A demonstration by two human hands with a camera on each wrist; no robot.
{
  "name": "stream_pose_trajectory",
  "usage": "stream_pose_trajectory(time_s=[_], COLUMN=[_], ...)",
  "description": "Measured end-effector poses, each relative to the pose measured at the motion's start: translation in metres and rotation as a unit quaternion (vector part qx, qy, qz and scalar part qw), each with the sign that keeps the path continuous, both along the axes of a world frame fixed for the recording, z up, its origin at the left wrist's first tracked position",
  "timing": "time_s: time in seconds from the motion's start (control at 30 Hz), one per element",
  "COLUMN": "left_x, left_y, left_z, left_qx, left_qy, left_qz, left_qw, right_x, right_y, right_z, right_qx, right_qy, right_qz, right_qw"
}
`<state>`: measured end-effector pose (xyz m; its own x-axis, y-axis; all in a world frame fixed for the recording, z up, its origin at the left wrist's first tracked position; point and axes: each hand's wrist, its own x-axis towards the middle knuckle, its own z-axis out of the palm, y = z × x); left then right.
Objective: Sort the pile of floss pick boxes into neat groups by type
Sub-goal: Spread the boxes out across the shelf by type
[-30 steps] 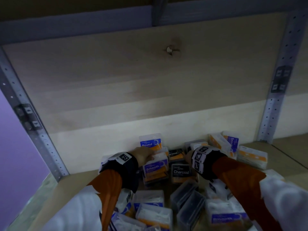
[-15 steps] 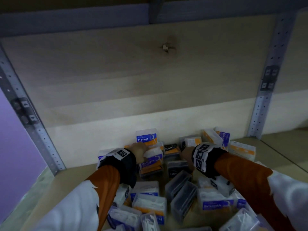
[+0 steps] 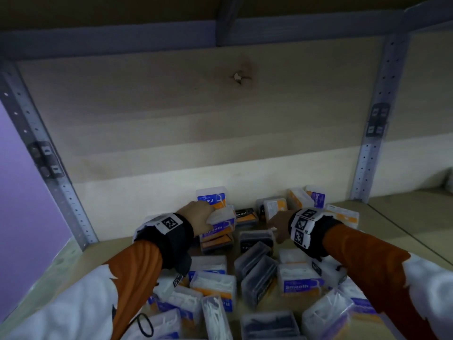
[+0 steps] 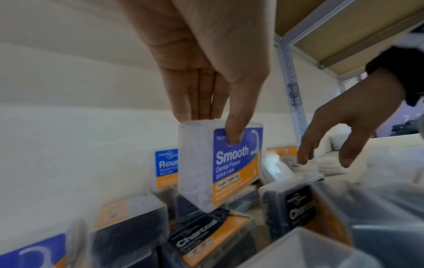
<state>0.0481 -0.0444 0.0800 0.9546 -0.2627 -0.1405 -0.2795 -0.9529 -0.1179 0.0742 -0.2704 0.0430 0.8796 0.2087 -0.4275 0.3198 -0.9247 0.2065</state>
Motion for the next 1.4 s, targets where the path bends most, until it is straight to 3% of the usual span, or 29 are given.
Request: stream_pose_trajectory(time_s=[0.2, 0.4, 0.7, 0.97, 1.4], left_x=[-0.032, -0.077, -0.128, -0.151, -0.166], left_y=[-0.029, -0.081, -0.148, -0.186, -0.214], left_z=[0.009, 0.022, 0.011, -0.012, -0.035], left_qx=[-0.041, -0.069, -0.058, -0.013, 0.057], left_qy=[-0.029, -0.037, -0.025, 0.015, 0.074], left_qz=[-0.082, -0.198, -0.312, -0.334, -0.356], left_qw=[0.995, 0.977, 0.948, 0.942, 0.93], right_x=[-0.034, -0.073, -0.125, -0.157, -0.175], right_y=[-0.044, -0.098, -0.161, -0.172, -0.169], right_z=[0.019, 0.014, -0.016, -0.052, -0.045], right_qx=[0.054, 0.1, 0.156, 0.167, 0.177], right_qy=[-0.008, -0.095, -0.052, -0.049, -0.035], right_qz=[0.01, -0.029, -0.075, -0.061, -0.032], right_qw=[0.998, 0.99, 0.983, 0.983, 0.983])
